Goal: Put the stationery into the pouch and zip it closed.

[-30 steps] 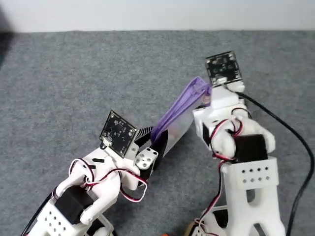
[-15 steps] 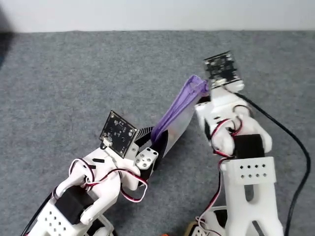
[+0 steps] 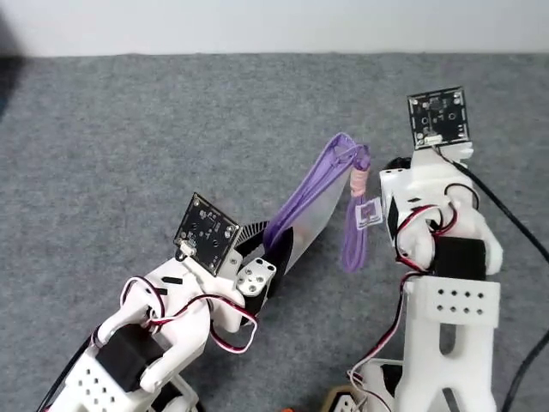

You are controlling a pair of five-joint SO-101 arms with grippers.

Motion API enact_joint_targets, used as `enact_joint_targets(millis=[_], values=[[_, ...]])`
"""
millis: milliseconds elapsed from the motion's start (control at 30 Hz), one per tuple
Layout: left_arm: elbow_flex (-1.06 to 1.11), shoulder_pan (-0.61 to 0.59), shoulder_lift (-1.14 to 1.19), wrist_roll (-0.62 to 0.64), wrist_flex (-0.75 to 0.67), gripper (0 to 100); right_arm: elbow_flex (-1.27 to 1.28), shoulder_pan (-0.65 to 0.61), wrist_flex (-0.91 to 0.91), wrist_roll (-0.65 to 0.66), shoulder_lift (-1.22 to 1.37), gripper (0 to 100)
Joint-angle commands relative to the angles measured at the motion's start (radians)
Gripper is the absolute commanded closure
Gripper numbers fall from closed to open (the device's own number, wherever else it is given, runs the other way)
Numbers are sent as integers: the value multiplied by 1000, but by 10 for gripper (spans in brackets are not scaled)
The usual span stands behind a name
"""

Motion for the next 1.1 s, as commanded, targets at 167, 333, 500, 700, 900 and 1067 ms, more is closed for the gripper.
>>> enact_joint_targets(millis=[167,333,500,700,900,1067], values=[[-18,-181,2,21,-3,825,-12,8,125,-94,-117,991],[-15,-365,2,21,3,788,-6,4,217,-107,-217,991],[-13,-453,2,23,3,787,-6,4,288,-109,-280,991],[-31,-548,0,51,5,787,-6,10,343,-189,-340,991],[-120,-611,-25,66,172,791,-6,10,418,-273,-398,991],[-104,-606,-216,58,262,835,-5,12,441,-307,-440,991]])
